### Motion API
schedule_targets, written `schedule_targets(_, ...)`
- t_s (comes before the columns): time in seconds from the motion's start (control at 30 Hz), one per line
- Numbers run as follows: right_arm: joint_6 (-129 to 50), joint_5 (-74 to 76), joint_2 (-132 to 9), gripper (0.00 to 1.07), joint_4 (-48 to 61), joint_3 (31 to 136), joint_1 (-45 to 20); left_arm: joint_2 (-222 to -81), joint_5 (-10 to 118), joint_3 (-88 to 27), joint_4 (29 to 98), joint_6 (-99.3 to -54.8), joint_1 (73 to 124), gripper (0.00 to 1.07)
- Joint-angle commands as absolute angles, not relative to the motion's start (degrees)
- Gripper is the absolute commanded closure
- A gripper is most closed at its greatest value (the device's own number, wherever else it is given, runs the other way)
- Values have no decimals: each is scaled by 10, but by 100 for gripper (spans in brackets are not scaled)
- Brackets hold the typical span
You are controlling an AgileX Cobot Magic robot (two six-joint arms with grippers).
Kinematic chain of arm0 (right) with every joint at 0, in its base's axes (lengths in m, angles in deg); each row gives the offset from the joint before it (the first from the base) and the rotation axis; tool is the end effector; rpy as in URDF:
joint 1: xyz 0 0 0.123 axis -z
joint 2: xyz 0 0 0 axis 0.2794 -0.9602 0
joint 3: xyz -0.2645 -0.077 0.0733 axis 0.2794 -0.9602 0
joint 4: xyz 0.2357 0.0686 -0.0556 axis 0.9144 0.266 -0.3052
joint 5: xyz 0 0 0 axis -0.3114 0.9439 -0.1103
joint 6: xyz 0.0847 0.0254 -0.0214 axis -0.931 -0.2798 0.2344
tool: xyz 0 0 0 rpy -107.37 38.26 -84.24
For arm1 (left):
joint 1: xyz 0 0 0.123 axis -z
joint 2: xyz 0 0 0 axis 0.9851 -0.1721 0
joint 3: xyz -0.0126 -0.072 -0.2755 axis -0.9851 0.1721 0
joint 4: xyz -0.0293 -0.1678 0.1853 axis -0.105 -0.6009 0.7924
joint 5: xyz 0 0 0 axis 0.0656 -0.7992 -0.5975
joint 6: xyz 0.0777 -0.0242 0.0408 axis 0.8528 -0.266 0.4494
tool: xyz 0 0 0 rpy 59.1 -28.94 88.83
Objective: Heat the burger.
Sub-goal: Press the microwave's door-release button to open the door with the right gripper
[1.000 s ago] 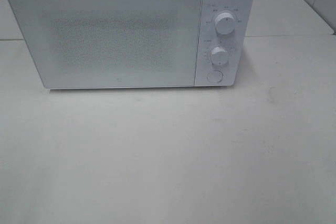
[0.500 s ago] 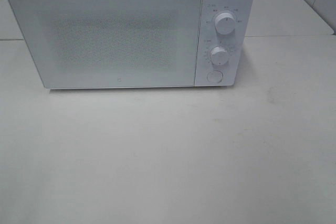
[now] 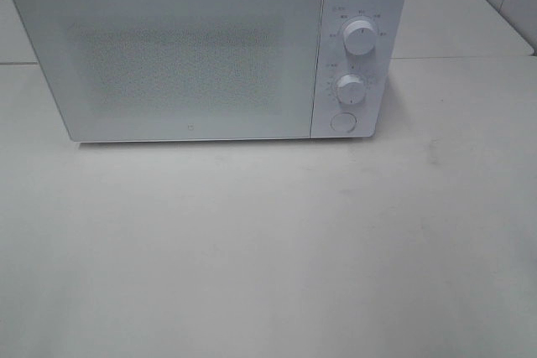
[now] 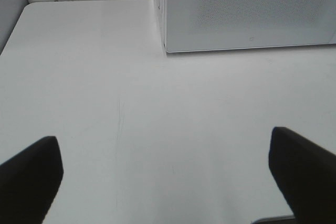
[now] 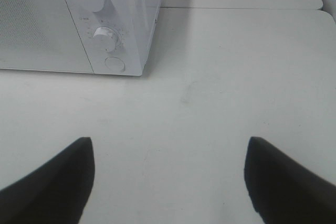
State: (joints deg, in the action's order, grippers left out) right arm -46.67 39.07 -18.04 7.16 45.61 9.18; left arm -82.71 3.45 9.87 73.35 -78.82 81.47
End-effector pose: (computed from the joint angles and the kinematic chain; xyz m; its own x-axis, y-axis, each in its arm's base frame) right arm 0.0858 0.0110 0.3038 -0.4263 0.0031 -0.9046 -0.1037 0.9932 0.0523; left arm -0.0086 -0.0068 0.2822 -0.4422 0.0038 -0.8969 0.0894 0.9952 -0.0399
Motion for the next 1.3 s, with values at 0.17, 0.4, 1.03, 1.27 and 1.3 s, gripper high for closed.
schedule_targets(0.17,-461,306,-259,31,73,462,95,-823,36,100,731,-789,813,7)
schedule_targets(0.4,-464,221,-353,31,73,462,95,-823,36,100,731,-789,813,7)
schedule_targets(1.03,-461,-165,-525,31,73,366,93,-823,36,100,731,-789,813,7)
schedule_targets(1.27,-420,-339,-596,31,76,328,93,-823,36,100,731,-789,813,7)
schedule_targets(1.3,-420,-339,-596,31,76,328,93,-823,36,100,731,-789,813,7)
